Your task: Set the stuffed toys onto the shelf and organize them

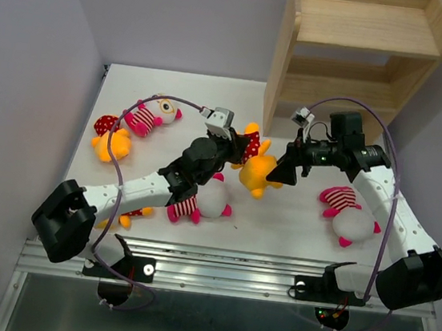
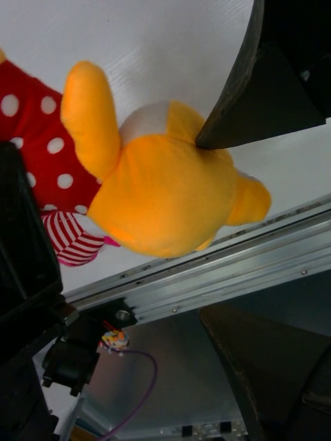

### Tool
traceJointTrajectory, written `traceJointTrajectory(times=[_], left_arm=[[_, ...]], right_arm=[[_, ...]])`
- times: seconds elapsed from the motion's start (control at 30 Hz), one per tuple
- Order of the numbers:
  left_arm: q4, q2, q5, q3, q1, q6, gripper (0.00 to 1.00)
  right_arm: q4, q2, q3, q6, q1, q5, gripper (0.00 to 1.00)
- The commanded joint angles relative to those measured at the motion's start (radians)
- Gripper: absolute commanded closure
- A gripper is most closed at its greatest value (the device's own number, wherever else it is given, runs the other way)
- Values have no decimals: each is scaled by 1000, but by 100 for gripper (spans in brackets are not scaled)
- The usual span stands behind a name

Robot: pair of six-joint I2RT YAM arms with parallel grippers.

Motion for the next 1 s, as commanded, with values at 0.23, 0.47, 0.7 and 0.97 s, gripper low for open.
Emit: traceJointTrajectory(times=[0.23,0.47,0.7,0.97], left_arm=[[63,-158,-157,-56,-58,-102,100],[61,-226,-149,-108,-68,-147,100],[53,-233,-130,-103,-71,-161,100],[37,-345,-48,-163,-70,-251,48]], right_arm=[[233,51,-16,193,101,114,0],[240,70,-27,150,112,103,0],[294,93,-37,71,173,-82,56],[112,59,39,-388,173,33,99]])
